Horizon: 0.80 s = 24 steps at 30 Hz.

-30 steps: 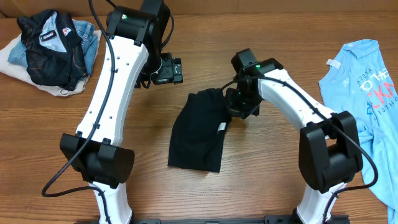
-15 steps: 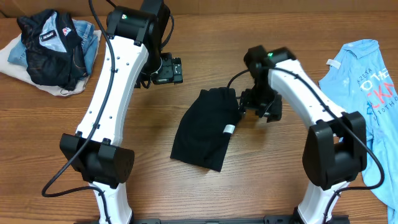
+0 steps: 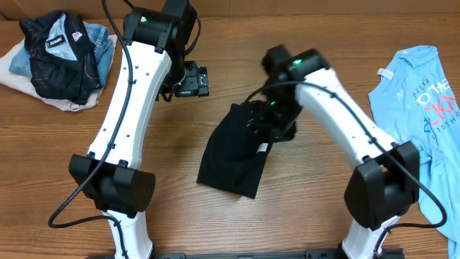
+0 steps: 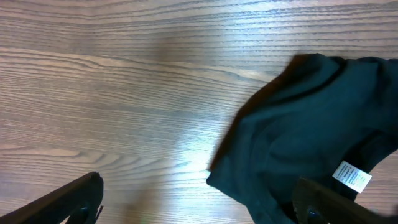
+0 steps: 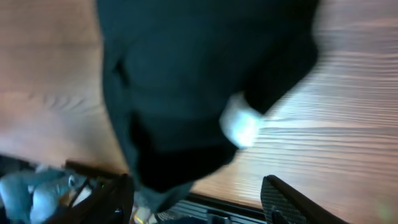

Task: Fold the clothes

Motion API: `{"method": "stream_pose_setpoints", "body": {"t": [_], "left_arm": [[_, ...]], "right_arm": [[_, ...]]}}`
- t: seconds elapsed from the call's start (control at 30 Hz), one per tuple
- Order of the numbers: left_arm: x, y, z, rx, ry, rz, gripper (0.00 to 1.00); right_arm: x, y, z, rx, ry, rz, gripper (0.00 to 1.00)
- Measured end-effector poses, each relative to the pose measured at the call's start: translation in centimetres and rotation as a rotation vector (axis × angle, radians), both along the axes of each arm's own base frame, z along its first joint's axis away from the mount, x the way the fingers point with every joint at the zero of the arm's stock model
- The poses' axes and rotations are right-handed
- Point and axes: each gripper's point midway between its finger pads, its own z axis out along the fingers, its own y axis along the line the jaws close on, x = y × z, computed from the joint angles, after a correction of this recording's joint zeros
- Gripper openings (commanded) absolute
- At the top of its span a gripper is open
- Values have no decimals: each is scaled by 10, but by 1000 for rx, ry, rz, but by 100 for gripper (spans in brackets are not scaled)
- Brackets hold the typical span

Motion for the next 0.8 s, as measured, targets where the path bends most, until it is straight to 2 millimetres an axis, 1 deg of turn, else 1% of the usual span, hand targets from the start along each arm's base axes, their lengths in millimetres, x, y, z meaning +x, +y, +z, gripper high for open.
{"method": "stream_pose_setpoints", "body": {"t": [0.13,0.27,0.4,0.5,0.7,0.73,0.77,0.8], "left_arm": [[0,1,-1,2,5,1,100],[-1,4,-3,4,12,8,100],[1,13,-4,5,17,30,100],[3,20,-4,5,17,50,100],[4,28,-5,9,21,62,100],[3,28,-6,11,23,56,100],[3,28,-6,12,25,53,100],[3,28,-7,12,27,49,100]], "right_arm": [[-19,27,-10,14,28,26,68],[-36,40,-26,-9,74,-10,68],[-54,40,-43,-58,142,-63,67],[-63,34,-52,-104,189,-114,67],[-64,28,-54,-145,200,-149,67],[-65,27,-55,-154,200,-152,62],[-64,26,-55,-160,198,-154,60],[-64,25,-56,-165,195,-156,56]]}}
